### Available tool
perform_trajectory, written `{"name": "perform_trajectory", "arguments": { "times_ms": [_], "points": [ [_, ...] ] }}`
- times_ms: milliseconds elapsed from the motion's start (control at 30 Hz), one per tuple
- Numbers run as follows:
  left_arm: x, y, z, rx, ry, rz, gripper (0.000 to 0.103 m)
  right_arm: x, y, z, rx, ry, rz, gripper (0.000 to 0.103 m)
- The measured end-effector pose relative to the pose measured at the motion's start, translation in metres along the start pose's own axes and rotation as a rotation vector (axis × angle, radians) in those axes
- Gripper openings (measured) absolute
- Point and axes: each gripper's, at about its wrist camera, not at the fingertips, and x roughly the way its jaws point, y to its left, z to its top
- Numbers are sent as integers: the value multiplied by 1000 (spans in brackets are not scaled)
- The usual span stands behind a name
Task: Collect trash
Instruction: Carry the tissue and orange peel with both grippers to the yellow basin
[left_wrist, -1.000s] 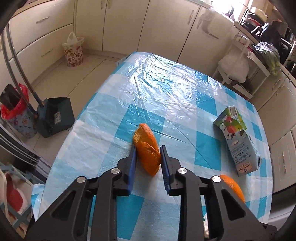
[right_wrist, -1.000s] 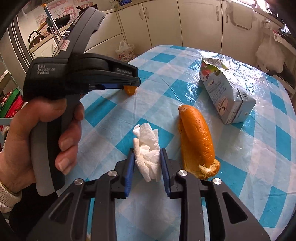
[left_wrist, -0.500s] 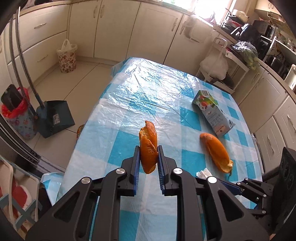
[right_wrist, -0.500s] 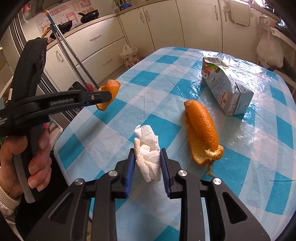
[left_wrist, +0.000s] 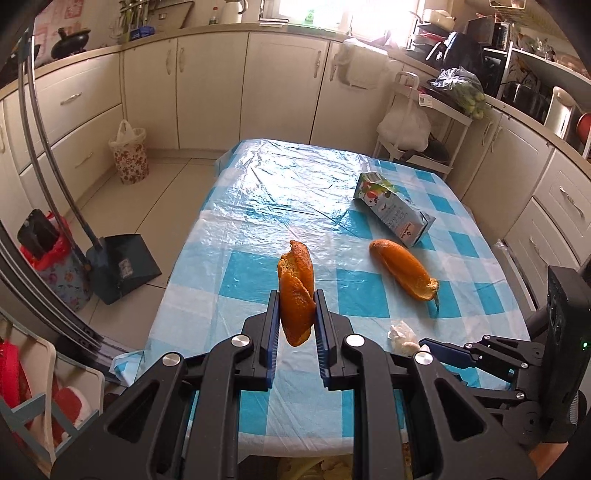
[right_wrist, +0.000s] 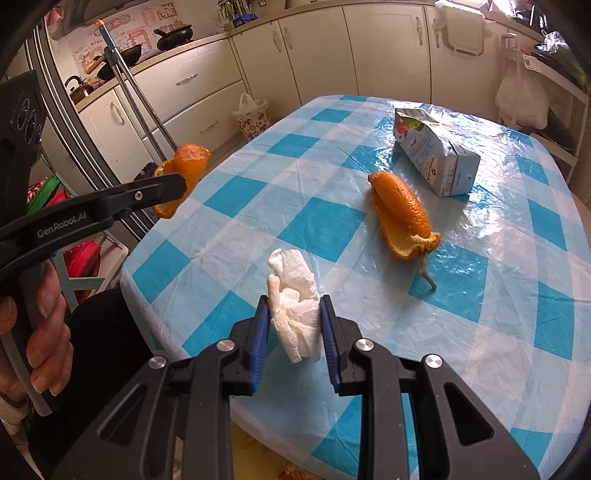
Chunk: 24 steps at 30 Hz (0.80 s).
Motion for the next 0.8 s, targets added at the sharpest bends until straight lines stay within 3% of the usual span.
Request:
{"name": "perform_trajectory", "arguments": {
  "times_ms": [233,333,467,633,800],
  "points": [
    [5,1,0,6,-2,4,17,1,-9,-4,18,5,-52,28],
    [18,7,-2,-8,22,9,17,4,-6,-5,12,9,-55,37],
    [43,18,-8,-47,79,9,17,5,-2,-4,-10,5,-65,37],
    [63,28,-17,-71,109,-6,18,5,-3,-3,-12,7,-44,27],
    [55,28,-14,-89,107,-34,18,2,0,-2,-11,-2,-12,25]
  ]
}}
